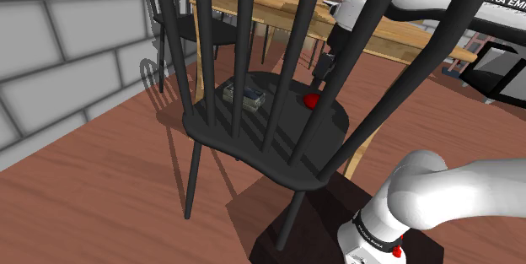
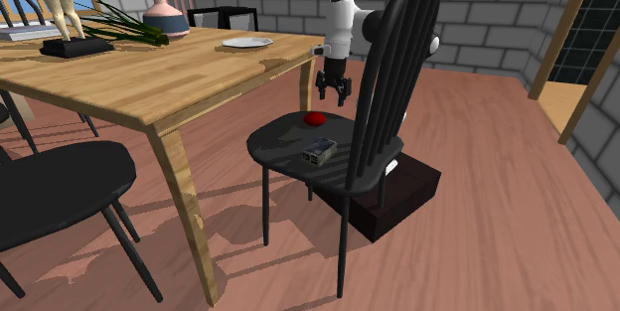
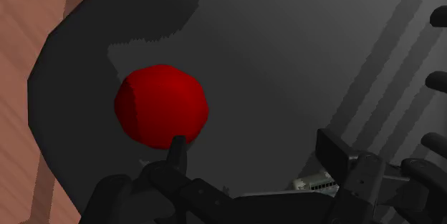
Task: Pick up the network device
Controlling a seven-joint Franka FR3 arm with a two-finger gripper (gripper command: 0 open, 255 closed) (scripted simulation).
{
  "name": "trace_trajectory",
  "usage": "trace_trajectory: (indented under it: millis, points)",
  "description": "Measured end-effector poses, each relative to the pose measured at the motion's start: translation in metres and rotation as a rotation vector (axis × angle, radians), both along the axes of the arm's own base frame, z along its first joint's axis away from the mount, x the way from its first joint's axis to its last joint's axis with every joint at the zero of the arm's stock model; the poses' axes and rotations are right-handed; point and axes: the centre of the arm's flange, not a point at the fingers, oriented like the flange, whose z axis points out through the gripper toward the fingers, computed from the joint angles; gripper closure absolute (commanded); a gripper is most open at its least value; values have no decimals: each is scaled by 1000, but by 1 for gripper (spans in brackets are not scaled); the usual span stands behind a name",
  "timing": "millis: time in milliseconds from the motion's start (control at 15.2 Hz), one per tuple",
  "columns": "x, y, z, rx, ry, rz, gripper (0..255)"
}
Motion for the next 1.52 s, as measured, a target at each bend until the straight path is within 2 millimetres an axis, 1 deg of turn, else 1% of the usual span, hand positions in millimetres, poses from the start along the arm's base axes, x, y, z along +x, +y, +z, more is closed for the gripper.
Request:
trace_trajectory:
  millis: [66, 132, 264, 462, 528, 660, 858, 924, 1056, 1254, 1518]
  points:
    - [0, 0, 0, 0, 0, 0, 0]
    - [5, 4, -2, -1, 3, 7, 0]
    - [22, 15, -6, -5, 12, 32, 0]
    - [53, 40, -16, -10, 30, 75, 0]
    - [67, 46, -22, -12, 36, 91, 0]
    - [86, 60, -28, -16, 48, 121, 0]
    - [116, 89, -37, -22, 66, 166, 0]
    - [129, 98, -41, -24, 71, 182, 0]
    - [146, 119, -49, -28, 83, 212, 0]
    - [155, 126, -66, -29, 89, 225, 0]
    - [155, 126, -87, -29, 90, 226, 0]
